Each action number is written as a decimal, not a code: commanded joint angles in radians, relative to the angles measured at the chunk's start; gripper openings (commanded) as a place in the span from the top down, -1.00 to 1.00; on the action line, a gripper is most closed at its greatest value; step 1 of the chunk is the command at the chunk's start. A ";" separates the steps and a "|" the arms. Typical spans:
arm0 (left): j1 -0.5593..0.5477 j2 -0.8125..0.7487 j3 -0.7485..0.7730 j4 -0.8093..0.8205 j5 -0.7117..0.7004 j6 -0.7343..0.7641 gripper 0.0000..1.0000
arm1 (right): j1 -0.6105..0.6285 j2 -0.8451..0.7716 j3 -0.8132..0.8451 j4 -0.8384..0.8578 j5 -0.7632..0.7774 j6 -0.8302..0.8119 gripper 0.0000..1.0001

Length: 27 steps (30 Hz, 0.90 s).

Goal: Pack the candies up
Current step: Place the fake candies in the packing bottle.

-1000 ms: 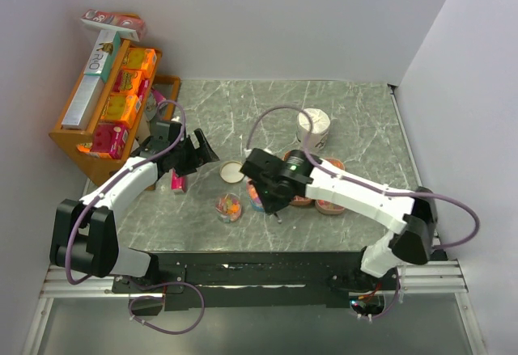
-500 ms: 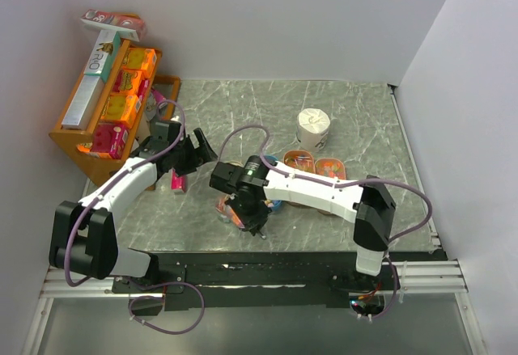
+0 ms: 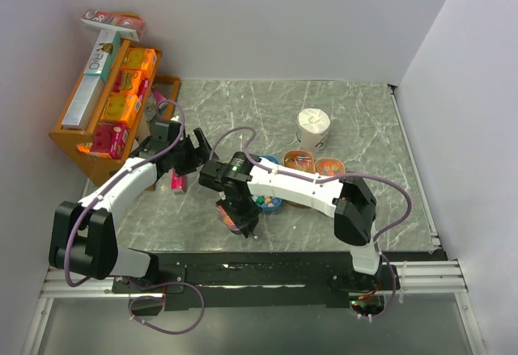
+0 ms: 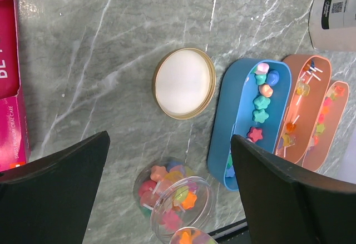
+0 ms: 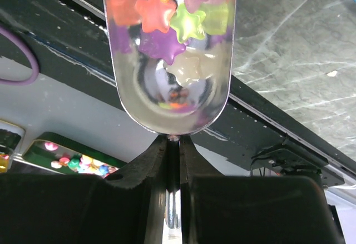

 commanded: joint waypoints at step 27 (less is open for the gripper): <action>0.004 -0.052 -0.001 0.018 0.006 -0.010 -0.93 | -0.082 -0.020 -0.003 -0.147 -0.166 0.014 1.00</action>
